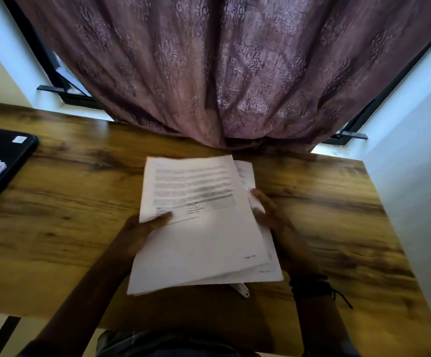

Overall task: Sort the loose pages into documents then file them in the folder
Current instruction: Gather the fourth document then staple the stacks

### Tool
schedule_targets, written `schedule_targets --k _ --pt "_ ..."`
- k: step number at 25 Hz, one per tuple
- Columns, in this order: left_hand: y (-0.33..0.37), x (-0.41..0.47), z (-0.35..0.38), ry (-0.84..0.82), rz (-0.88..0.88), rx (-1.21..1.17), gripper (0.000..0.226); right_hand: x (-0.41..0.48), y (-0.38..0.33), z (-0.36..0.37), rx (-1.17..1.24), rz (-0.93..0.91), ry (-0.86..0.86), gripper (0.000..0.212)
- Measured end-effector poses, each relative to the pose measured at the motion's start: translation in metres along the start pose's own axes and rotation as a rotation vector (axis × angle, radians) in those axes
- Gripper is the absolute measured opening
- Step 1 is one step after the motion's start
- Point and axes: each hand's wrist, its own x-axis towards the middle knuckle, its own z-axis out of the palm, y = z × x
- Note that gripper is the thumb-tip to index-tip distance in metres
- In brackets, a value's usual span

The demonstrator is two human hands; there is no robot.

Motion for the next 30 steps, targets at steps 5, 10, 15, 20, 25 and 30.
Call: schedule_targets --k 5,10,15,20,25,30 --pt "0.005 -0.007 -0.016 0.099 0.299 0.031 0.031 0.024 0.003 0.029 -0.299 0.034 0.07 0.041" --pt "0.028 -0.01 -0.045 0.195 0.587 0.111 0.033 0.049 0.005 0.077 -0.601 -0.276 0.077 0.026" --pt "0.041 0.006 -0.081 0.154 0.621 0.03 0.038 0.069 0.016 0.115 -0.553 -0.338 0.093 0.04" --pt "0.043 0.027 -0.102 0.112 0.615 0.047 0.029 0.091 0.045 0.144 -0.603 -0.348 0.182 0.057" --pt "0.051 0.037 -0.114 0.139 0.615 -0.059 0.029 0.098 0.045 0.153 -0.643 -0.348 0.385 0.049" --pt "0.048 0.039 -0.108 0.294 0.342 -0.452 0.039 0.081 0.074 0.163 -0.259 0.153 0.49 0.06"
